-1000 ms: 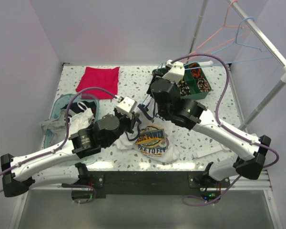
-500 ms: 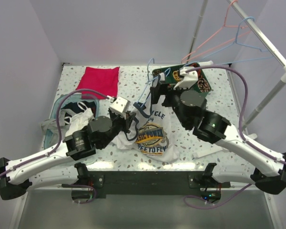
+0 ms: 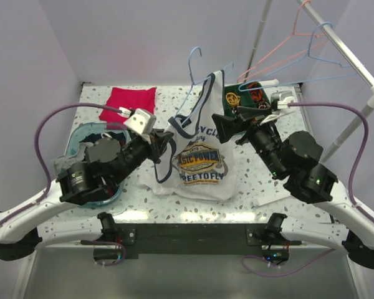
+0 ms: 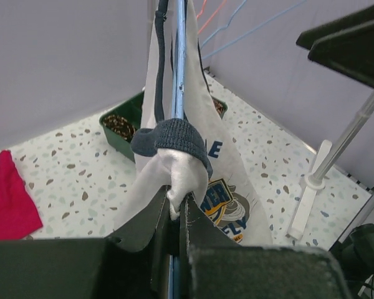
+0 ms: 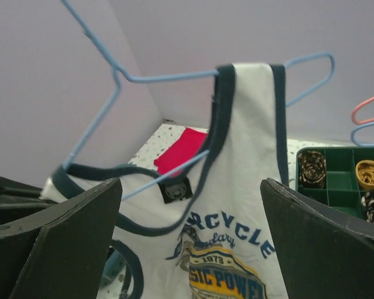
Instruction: Place the tank top on the hanger
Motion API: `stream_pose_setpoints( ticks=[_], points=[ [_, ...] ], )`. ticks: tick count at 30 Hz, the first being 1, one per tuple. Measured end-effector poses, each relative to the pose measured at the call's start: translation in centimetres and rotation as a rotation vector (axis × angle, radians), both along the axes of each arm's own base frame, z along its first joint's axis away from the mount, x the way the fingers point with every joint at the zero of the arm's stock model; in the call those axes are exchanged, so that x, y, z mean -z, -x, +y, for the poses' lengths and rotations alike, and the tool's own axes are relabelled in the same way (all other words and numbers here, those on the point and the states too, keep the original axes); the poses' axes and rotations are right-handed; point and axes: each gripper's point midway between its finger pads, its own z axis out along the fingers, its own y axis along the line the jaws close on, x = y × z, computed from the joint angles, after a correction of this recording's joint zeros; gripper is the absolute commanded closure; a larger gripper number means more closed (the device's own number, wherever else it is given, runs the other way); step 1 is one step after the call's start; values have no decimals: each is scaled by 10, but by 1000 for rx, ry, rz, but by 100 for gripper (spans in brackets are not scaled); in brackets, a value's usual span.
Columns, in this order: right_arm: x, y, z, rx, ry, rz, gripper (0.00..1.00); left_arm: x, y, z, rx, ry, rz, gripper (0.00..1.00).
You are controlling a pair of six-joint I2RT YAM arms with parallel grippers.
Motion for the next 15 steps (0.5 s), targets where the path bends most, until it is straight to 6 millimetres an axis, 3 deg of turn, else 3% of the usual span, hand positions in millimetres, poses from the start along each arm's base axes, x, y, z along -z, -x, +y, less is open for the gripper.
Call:
stream_pose_setpoints(
  ticks=[3, 9, 15],
  points=[
    [-8, 3, -12, 23, -6, -22, 2, -32, 5, 4, 27, 41, -46, 100],
    [-33, 10, -29, 39, -9, -62, 2, -66, 11, -11, 114, -2, -97, 100],
    [-64, 21, -53, 64, -48, -109, 2, -82, 15, -28, 203, -75, -141, 100]
  ],
)
